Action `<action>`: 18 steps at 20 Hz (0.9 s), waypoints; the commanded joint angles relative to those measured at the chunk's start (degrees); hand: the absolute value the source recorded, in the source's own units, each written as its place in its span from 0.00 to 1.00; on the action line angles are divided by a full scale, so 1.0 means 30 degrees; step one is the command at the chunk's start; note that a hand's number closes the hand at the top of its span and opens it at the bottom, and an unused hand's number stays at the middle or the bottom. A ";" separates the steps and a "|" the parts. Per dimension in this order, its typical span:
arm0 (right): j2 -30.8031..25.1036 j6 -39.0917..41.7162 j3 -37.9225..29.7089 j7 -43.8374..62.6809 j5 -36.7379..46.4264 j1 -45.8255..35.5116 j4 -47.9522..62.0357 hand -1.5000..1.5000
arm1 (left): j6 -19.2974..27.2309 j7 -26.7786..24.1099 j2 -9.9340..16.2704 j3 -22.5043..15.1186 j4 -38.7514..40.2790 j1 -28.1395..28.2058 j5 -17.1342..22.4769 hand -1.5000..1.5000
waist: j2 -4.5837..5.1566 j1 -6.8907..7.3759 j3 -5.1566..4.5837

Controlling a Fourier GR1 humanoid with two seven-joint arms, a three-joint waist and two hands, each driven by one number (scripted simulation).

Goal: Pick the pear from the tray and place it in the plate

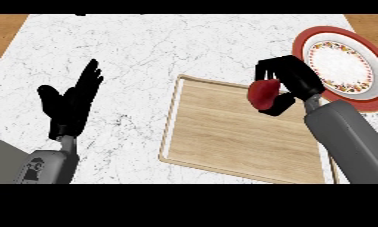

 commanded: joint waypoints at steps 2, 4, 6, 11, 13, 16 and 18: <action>0.0299 -0.5147 -0.2069 0.3836 0.1882 -0.0124 -0.2687 1.00 | -0.0440 -0.0308 0.1086 0.0554 0.0273 0.1256 -0.0188 0.50 | -0.0058 -0.0087 -0.0008; 0.0254 -0.6409 -0.2382 0.5386 0.2964 0.0312 -0.3837 1.00 | -0.0343 0.0237 0.1100 0.0673 -0.0073 0.1154 -0.0065 0.50 | -0.0031 -0.0017 0.0000; -0.0010 -0.6647 -0.3077 0.7023 0.3541 0.0152 -0.4770 1.00 | -0.0599 -0.0627 0.1007 0.0858 0.1197 0.0305 -0.0150 0.50 | 0.0155 -0.0124 -0.0018; -0.0391 -0.6600 -0.5514 0.7686 0.2413 0.1248 -0.5080 1.00 | -0.0596 -0.0559 0.0285 0.0253 0.0500 0.0905 -0.0508 0.50 | 0.0317 0.0543 0.0025; -0.0819 -0.6688 -0.6478 0.7082 0.1915 0.1511 -0.4291 1.00 | -0.1164 -0.0387 0.1021 0.1217 0.1330 -0.0277 -0.0086 0.50 | 0.0374 0.0574 0.0027; -0.0987 -0.6947 -0.7771 0.6404 0.0985 0.2488 -0.4298 1.00 | -0.1049 0.0270 0.0869 0.0845 -0.0633 0.0935 -0.0255 0.50 | 0.0337 0.0736 0.0037; -0.1351 -0.6240 -0.8549 0.6070 0.0682 0.1012 -0.2681 1.00 | -0.1016 -0.0371 0.0390 0.0593 0.0729 0.0177 -0.0783 0.50 | 0.0396 0.0782 0.0029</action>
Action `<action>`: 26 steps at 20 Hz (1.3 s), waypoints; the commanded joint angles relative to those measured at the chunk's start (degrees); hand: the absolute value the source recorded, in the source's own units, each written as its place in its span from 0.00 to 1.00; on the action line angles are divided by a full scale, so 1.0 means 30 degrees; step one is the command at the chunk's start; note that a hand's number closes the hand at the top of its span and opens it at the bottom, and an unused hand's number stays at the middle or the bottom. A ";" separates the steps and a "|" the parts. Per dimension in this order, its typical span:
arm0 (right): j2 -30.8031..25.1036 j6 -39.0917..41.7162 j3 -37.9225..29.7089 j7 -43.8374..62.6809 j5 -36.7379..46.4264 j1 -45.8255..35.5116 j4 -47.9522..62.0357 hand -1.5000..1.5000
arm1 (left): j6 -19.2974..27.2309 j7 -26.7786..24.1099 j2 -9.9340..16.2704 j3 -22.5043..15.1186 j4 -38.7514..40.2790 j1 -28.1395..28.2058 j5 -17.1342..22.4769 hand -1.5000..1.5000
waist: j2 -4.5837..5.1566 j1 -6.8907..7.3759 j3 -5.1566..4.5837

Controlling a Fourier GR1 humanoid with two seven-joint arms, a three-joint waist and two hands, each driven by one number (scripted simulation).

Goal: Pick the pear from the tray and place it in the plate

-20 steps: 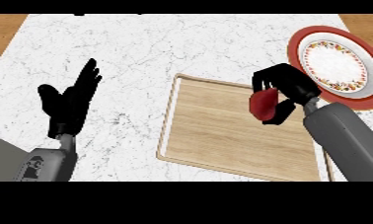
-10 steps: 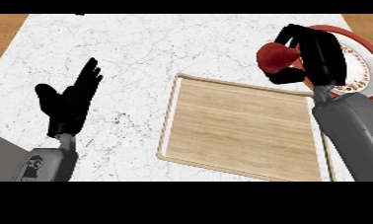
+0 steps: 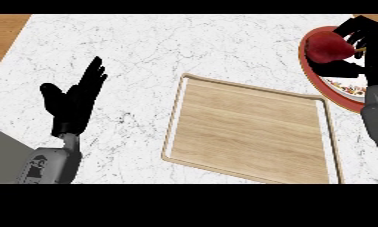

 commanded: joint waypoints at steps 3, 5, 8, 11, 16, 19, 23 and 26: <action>-0.0954 -0.0461 -0.2546 -0.2361 -0.1033 0.0076 0.3280 1.00 | -0.1665 -0.1013 0.1717 0.1395 0.0761 0.0864 0.0367 0.50 | 0.0113 0.0371 -0.0065; -0.1888 0.0337 -0.3628 -0.3731 -0.1933 -0.1148 0.5635 1.00 | -0.0113 -0.0912 0.0057 0.0051 0.0620 0.1018 -0.0940 0.50 | 0.0141 0.0468 -0.0056; -0.2221 -0.0232 -0.4034 -0.6316 -0.1702 -0.1736 0.9301 1.00 | -0.0640 -0.0165 0.0550 0.0522 0.1193 -0.0238 -0.0662 0.50 | 0.0265 0.0641 -0.0037; -0.2873 0.0951 -0.3892 -0.6638 -0.1446 -0.1380 1.0562 1.00 | -0.0787 -0.0624 0.0715 0.0851 0.0646 0.0512 -0.0646 0.50 | 0.0176 0.0570 -0.0052; -0.2961 0.4175 -0.5008 -0.7818 -0.3557 -0.2269 1.3577 1.00 | -0.1085 -0.0109 0.0525 0.0955 0.1102 -0.0054 -0.0392 0.50 | 0.0230 0.0598 -0.0033; -0.2936 0.4428 -0.4508 -1.0097 -0.2780 -0.3162 1.5816 0.00 | -0.1331 -0.0476 0.0480 0.1013 0.1433 -0.0217 -0.0477 0.50 | 0.0259 0.0709 -0.0036; -0.3515 0.3828 -0.5403 -1.3391 -0.3002 -0.4116 1.7749 0.00 | -0.0492 0.0232 -0.0086 0.0418 0.0282 -0.0259 -0.1328 0.50 | 0.0246 0.0800 -0.0020; -0.3605 0.3013 -0.6365 -1.4983 -0.3931 -0.4570 1.6727 0.00 | -0.1639 -0.0103 0.0998 0.1821 0.0964 -0.0296 -0.0158 0.50 | 0.0286 0.0866 -0.0015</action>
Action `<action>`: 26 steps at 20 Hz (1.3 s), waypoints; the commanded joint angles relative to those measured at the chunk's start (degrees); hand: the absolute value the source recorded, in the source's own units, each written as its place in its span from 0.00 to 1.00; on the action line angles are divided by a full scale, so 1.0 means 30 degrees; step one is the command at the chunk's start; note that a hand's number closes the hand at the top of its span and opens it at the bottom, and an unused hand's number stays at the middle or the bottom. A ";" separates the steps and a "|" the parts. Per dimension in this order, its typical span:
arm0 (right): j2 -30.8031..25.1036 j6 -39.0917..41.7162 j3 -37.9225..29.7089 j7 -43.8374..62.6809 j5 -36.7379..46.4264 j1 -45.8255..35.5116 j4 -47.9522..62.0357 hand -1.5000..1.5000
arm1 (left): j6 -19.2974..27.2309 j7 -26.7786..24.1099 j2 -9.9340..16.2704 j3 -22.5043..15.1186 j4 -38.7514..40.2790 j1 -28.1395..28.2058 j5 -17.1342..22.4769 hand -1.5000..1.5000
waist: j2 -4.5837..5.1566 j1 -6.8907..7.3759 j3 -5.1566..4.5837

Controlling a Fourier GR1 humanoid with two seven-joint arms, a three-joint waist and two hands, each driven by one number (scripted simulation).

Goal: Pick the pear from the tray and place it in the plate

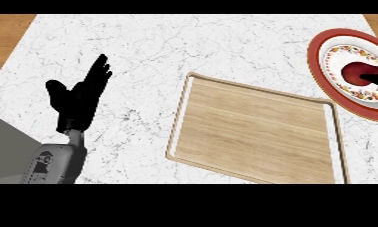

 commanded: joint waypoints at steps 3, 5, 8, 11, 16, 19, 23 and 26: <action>0.0424 0.1421 -0.2063 -0.4728 -0.2889 -0.0396 -0.0859 0.00 | -0.0221 -0.0067 0.1406 0.0979 0.0745 0.0370 -0.0396 0.50 | -0.0089 -0.0381 -0.0107; 0.0755 0.2505 -0.2548 -0.4924 -0.3864 -0.0503 -0.1160 0.00 | 0.0062 0.0182 0.0821 0.0463 0.0060 0.0819 -0.0649 0.50 | -0.0156 -0.0406 -0.0126; 0.0446 0.4128 -0.3426 -0.2161 -0.5371 -0.1037 -0.1869 0.00 | -0.0570 0.0161 0.1308 0.1105 -0.0036 0.0561 -0.0110 0.50 | -0.0232 -0.0599 -0.0162; -0.0072 0.6690 -0.4616 -0.1313 -0.6966 -0.0598 -0.0050 0.00 | 0.0061 0.0221 0.1109 0.0941 0.0235 0.0641 -0.0811 0.50 | -0.0157 -0.0579 -0.0135; 0.0212 0.9092 -0.4792 0.0118 -0.8269 0.0511 -0.0769 0.00 | -0.0654 0.0017 0.1350 0.1331 0.0781 0.0711 -0.0514 0.50 | -0.0190 -0.0702 -0.0160; -0.2004 1.0578 -0.5077 -0.0026 -0.8317 -0.0259 0.0689 0.00 | -0.1102 -0.1283 0.1158 0.1269 0.0912 0.1261 -0.0620 0.50 | -0.0070 -0.0333 -0.0142; -0.1434 0.9660 -0.4995 -0.2422 -0.8006 0.0556 0.1345 0.00 | -0.1232 -0.0955 0.1053 0.1417 0.2106 -0.0031 -0.0805 0.50 | -0.0019 -0.0358 -0.0135; -0.2512 1.0653 -0.5285 -0.3788 -0.8069 0.1113 0.2353 0.00 | -0.0855 -0.0741 0.0634 0.1264 0.0990 0.0688 -0.0973 0.50 | -0.0013 -0.0260 -0.0121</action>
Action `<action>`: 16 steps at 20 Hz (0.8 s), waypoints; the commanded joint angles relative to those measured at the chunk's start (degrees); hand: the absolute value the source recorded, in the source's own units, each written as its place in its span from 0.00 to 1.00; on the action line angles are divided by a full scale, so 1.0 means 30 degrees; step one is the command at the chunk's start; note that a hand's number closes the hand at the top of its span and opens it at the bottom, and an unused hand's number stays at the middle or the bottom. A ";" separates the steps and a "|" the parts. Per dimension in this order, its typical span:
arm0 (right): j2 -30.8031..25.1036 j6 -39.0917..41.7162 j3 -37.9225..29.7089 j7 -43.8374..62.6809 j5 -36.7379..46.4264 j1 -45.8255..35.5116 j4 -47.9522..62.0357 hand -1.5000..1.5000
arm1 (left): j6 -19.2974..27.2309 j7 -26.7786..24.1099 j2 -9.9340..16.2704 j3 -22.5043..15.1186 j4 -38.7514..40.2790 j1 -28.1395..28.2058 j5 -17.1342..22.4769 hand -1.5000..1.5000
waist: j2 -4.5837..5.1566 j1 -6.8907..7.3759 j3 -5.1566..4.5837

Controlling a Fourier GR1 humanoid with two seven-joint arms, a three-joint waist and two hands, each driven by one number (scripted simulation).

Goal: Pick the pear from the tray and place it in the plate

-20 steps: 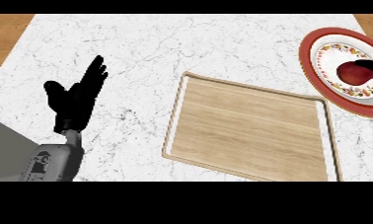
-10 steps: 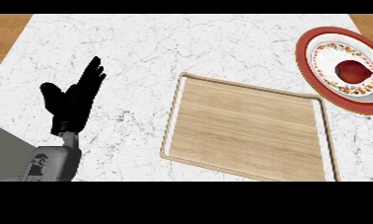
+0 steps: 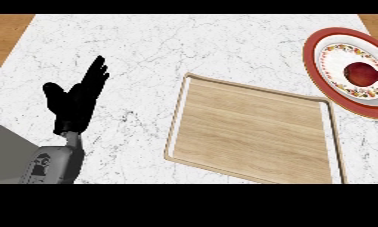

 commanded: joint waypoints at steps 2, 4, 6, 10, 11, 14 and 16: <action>-0.1597 0.0442 -0.0410 -0.0643 -0.0028 -0.0118 0.1568 0.00 | -0.0302 0.0479 0.1063 0.0269 -0.1546 0.1947 -0.0339 0.50 | 0.0114 0.0379 -0.0112; -0.1314 -0.0020 -0.0075 -0.1747 0.0451 0.0151 0.2071 0.00 | -0.0311 0.0240 0.1129 0.0731 0.0309 0.0063 -0.0446 0.50 | 0.0179 0.0241 -0.0112; -0.1648 0.0706 -0.0330 -0.2032 -0.0048 0.1466 0.1438 0.00 | -0.0746 -0.0047 0.1055 0.0824 -0.0334 0.1185 -0.0074 0.50 | 0.0058 0.0010 -0.0138; -0.2479 0.0985 -0.0223 -0.3268 0.0579 0.1468 0.3205 0.00 | -0.0622 -0.0454 0.1095 0.1148 0.0597 0.0476 -0.0321 0.50 | 0.0245 0.0319 -0.0083; -0.3138 0.0873 -0.0111 -0.2458 0.0758 0.0824 0.3405 0.00 | -0.0633 0.0362 0.0636 0.0405 -0.0533 0.1044 -0.0409 0.50 | 0.0201 0.0428 -0.0086; -0.3046 0.0729 -0.0046 -0.3447 0.0994 0.1045 0.4119 0.00 | -0.0210 0.0107 0.0139 0.0254 0.0005 0.0461 -0.0793 0.50 | 0.0247 0.0430 -0.0073; -0.3261 0.1133 0.0266 -0.4023 0.1315 0.1694 0.4049 0.00 | -0.0680 0.0210 0.0863 0.0677 0.0043 0.0509 -0.0685 0.50 | 0.0227 0.0377 -0.0073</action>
